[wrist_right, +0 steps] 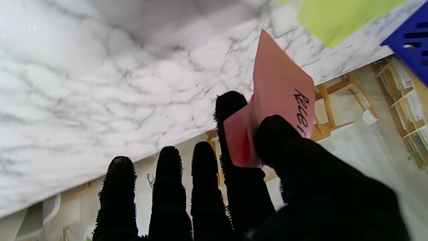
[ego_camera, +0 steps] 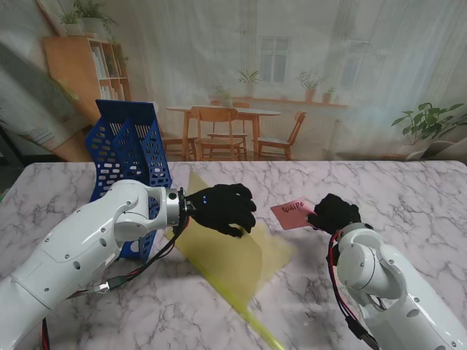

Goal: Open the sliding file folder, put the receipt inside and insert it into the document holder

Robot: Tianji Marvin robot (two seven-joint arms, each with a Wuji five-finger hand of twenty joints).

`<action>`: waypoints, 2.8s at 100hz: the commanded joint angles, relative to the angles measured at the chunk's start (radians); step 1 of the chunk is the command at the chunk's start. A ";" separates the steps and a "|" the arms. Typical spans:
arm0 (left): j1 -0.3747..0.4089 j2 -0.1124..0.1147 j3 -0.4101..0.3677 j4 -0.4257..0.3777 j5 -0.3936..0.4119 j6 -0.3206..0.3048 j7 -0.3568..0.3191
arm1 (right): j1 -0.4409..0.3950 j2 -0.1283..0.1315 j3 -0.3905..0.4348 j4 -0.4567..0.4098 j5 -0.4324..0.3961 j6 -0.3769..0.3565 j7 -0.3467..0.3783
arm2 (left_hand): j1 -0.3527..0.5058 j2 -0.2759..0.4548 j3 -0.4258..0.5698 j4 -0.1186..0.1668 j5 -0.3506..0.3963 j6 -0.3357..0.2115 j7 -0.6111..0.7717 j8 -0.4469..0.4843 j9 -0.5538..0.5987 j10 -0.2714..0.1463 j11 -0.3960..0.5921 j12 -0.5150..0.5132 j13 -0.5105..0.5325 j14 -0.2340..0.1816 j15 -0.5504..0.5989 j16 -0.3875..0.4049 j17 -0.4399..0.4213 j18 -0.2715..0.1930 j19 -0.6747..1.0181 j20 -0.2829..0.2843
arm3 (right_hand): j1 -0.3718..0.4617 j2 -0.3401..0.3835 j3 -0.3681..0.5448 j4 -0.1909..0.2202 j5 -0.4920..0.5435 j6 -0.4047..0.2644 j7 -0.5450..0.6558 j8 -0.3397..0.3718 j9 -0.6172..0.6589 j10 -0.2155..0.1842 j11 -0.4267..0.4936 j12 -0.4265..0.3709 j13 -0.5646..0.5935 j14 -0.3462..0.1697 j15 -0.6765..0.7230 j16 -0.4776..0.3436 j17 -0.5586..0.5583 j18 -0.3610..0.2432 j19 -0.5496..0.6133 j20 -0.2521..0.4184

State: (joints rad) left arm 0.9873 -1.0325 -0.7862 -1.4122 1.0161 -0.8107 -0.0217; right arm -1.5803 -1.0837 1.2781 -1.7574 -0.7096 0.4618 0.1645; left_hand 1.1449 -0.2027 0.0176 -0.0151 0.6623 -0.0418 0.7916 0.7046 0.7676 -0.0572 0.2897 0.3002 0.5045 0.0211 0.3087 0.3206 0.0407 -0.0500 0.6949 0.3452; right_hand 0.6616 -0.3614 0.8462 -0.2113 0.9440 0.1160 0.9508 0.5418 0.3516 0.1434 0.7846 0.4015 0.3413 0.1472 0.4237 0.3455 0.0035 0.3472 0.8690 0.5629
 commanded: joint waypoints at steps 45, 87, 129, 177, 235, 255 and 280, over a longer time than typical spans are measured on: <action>-0.035 -0.013 0.047 0.035 0.012 -0.019 0.034 | 0.016 0.014 -0.012 -0.025 0.112 0.043 0.096 | 0.054 0.046 -0.005 -0.008 -0.015 -0.039 0.053 -0.001 -0.020 -0.030 0.011 0.014 0.000 -0.020 0.018 -0.005 -0.027 -0.030 0.017 0.013 | 0.067 -0.032 0.071 -0.012 0.052 0.043 0.028 0.055 0.043 0.039 0.067 0.056 0.043 0.024 0.127 0.061 0.055 -0.063 0.184 0.030; -0.059 -0.023 0.080 0.060 -0.003 -0.008 0.053 | 0.082 0.038 -0.067 -0.005 0.220 0.096 0.223 | 0.053 0.045 -0.007 -0.007 -0.014 -0.038 0.056 -0.009 -0.018 -0.029 0.013 0.015 0.003 -0.018 0.021 -0.004 -0.025 -0.028 0.019 0.014 | 0.070 -0.021 0.066 -0.011 0.050 0.049 0.025 0.069 0.048 0.041 0.065 0.059 0.046 0.024 0.149 0.070 0.056 -0.072 0.230 0.018; -0.079 -0.030 0.108 0.078 -0.014 -0.002 0.066 | 0.247 0.052 -0.253 0.072 0.353 0.219 0.296 | 0.051 0.046 -0.007 -0.007 -0.015 -0.037 0.056 -0.013 -0.017 -0.026 0.013 0.014 0.006 -0.015 0.023 -0.004 -0.025 -0.026 0.021 0.014 | 0.077 -0.011 0.060 -0.006 0.045 0.057 0.021 0.086 0.046 0.050 0.077 0.069 0.048 0.026 0.171 0.081 0.061 -0.080 0.260 0.015; -0.069 -0.028 0.102 0.070 -0.027 0.007 0.047 | 0.278 0.051 -0.315 0.108 0.356 0.255 0.289 | 0.146 0.046 0.067 -0.008 -0.037 -0.072 0.115 0.034 0.062 0.060 0.024 0.293 0.042 0.064 0.130 0.192 0.069 0.101 0.194 0.100 | 0.080 -0.001 0.045 -0.005 0.032 0.053 0.021 0.094 0.051 0.052 0.087 0.075 0.056 0.027 0.215 0.100 0.081 -0.090 0.328 0.027; -0.099 -0.048 0.132 0.061 -0.146 -0.005 -0.010 | 0.197 0.047 -0.218 0.064 0.328 0.209 0.267 | 0.146 0.076 0.241 -0.034 0.014 -0.040 0.195 0.181 0.086 0.156 0.176 0.538 0.270 0.186 0.335 0.428 0.279 0.196 0.466 0.233 | 0.086 0.012 0.019 -0.003 0.021 0.043 0.023 0.089 0.052 0.052 0.085 0.071 0.061 0.029 0.216 0.099 0.085 -0.087 0.336 0.020; -0.114 -0.052 0.161 0.073 -0.202 0.022 -0.043 | 0.182 0.046 -0.204 0.060 0.326 0.201 0.265 | 0.146 0.087 0.240 -0.036 0.029 -0.036 0.196 0.183 0.102 0.166 0.177 0.458 0.307 0.199 0.271 0.356 0.334 0.263 0.456 0.206 | 0.088 0.015 0.012 -0.002 0.017 0.040 0.023 0.088 0.052 0.052 0.084 0.071 0.061 0.029 0.216 0.098 0.085 -0.087 0.337 0.018; -0.118 -0.056 0.182 0.088 -0.238 0.035 -0.057 | 0.169 0.044 -0.190 0.056 0.325 0.195 0.255 | 0.146 0.091 0.242 -0.038 0.019 -0.021 0.202 0.202 0.066 0.162 0.210 0.501 0.506 0.198 0.655 0.500 0.696 0.224 0.868 0.250 | 0.092 0.018 0.002 -0.002 0.010 0.034 0.024 0.086 0.050 0.055 0.082 0.070 0.061 0.031 0.215 0.098 0.088 -0.082 0.338 0.016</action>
State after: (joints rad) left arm 0.8730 -1.0810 -0.6074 -1.3363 0.7756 -0.7803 -0.0714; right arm -1.4051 -1.0378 1.0879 -1.6992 -0.3826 0.6565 0.4213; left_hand 1.1942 -0.2022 0.1026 -0.0949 0.6228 0.0098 0.8192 0.8218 0.8573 0.1040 0.4863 0.7861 0.9520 0.2138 0.8500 0.7795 0.6338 0.2212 1.3888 0.5692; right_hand 0.7003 -0.3705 0.8461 -0.2159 0.9507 0.1793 0.9520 0.6181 0.3893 0.1862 0.8304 0.4632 0.3816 0.1717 0.5943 0.4388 0.0845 0.2748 1.1775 0.5749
